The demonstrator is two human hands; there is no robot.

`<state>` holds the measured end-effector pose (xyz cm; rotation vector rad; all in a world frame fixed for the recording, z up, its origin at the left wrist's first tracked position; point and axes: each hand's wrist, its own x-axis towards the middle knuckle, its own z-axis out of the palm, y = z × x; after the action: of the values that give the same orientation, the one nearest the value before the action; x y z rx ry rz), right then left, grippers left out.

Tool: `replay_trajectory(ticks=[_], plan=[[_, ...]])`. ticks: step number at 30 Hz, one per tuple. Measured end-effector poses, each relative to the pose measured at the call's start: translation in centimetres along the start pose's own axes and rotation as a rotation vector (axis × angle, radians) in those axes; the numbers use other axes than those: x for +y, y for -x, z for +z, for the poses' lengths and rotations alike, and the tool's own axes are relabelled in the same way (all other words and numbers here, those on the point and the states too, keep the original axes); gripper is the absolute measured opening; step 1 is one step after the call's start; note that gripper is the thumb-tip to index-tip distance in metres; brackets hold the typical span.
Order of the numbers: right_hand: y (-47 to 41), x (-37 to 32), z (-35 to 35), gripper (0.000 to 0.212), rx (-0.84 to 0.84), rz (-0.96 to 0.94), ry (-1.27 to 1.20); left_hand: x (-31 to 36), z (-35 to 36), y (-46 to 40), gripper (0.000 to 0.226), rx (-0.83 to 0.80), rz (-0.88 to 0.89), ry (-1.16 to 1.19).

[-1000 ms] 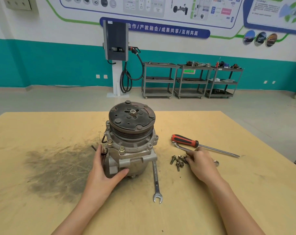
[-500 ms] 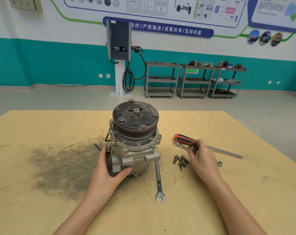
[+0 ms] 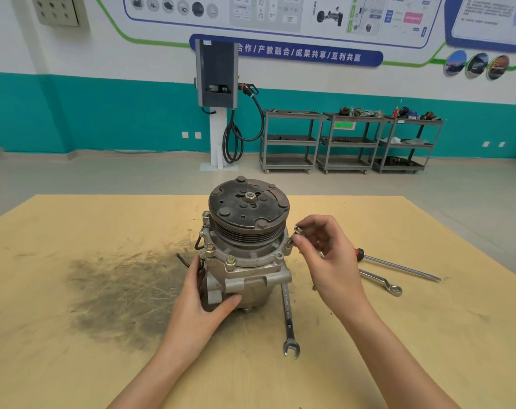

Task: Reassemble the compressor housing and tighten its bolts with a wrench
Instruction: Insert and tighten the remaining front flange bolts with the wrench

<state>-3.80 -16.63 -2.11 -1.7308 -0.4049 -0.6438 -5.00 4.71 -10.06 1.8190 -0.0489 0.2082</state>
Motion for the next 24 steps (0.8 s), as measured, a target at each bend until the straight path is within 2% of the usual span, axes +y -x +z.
replay_trajectory(ticks=[4,9,15,18,24], plan=[[-0.03,-0.12,-0.02,0.031,0.059,-0.047,0.061,0.17,0.05,0.05,0.114,0.004,0.001,0.005],[0.01,-0.12,0.02,0.032,0.06,-0.051,0.091,-0.05,0.04,-0.01,0.104,0.023,-0.008,-0.024],[-0.09,-0.08,0.01,0.033,0.06,-0.061,0.099,0.05,0.06,0.1,0.102,0.024,-0.003,-0.039],[0.22,0.03,-0.13,0.038,0.079,-0.125,0.156,0.13,0.07,0.1,0.101,0.023,-0.005,-0.047],[0.66,0.56,-0.03,0.026,0.06,-0.217,0.244,0.2,0.03,0.13,0.102,0.022,-0.002,-0.053]])
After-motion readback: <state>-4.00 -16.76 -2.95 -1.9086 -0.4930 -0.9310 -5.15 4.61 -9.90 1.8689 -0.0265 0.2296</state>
